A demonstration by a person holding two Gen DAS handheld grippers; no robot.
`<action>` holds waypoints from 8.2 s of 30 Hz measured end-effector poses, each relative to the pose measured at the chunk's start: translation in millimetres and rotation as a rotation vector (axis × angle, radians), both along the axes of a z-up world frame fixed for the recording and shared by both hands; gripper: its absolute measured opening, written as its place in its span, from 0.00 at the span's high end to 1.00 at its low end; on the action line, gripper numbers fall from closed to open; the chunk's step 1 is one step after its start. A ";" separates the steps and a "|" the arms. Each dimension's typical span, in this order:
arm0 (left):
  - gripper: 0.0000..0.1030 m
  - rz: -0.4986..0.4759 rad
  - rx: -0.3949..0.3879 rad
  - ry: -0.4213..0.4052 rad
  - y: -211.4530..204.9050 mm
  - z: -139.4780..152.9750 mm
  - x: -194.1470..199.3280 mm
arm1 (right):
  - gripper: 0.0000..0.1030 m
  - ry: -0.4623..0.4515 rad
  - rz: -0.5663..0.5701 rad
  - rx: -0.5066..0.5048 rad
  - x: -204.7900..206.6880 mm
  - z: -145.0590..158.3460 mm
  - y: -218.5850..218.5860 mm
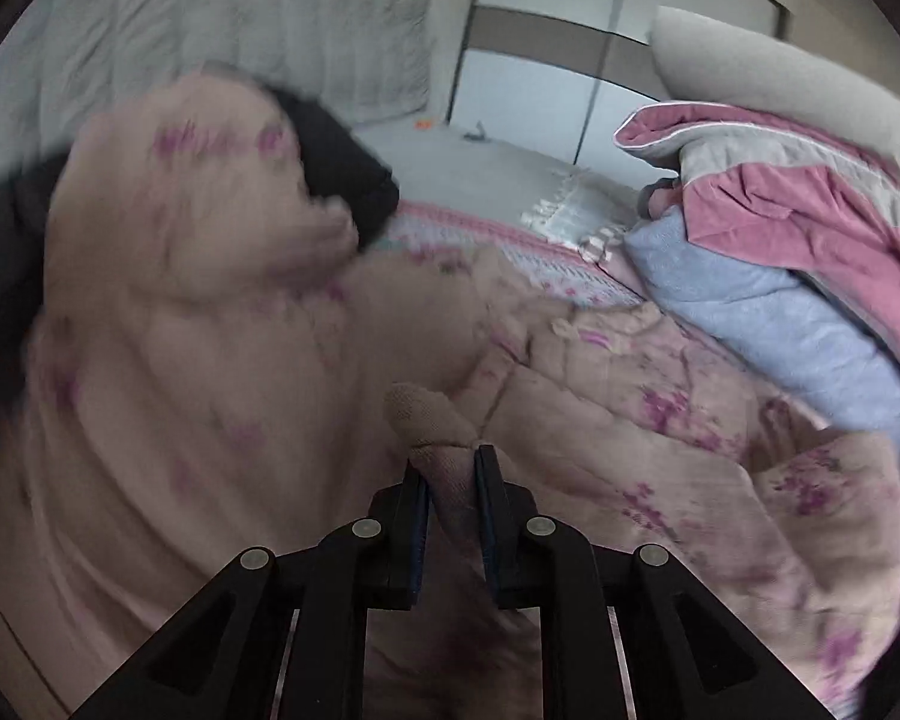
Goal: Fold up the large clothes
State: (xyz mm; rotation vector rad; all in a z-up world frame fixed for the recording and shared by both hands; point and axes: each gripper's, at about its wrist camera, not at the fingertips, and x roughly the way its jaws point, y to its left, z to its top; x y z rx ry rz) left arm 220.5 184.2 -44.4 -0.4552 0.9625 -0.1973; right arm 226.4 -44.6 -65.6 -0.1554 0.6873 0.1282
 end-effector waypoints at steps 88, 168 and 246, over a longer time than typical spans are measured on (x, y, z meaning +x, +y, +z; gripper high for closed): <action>0.71 0.605 -0.426 -0.078 247.7 16.4 193.1 | 0.18 0.191 -0.109 0.324 -105.1 4.3 -213.7; 0.48 -0.615 0.443 -0.171 -455.8 -48.4 96.6 | 0.18 0.229 -0.427 0.852 -130.9 -6.7 -372.9; 0.47 -0.495 -0.013 -0.070 -358.8 -21.2 81.1 | 0.18 0.243 -0.430 0.801 -128.5 -10.7 -372.9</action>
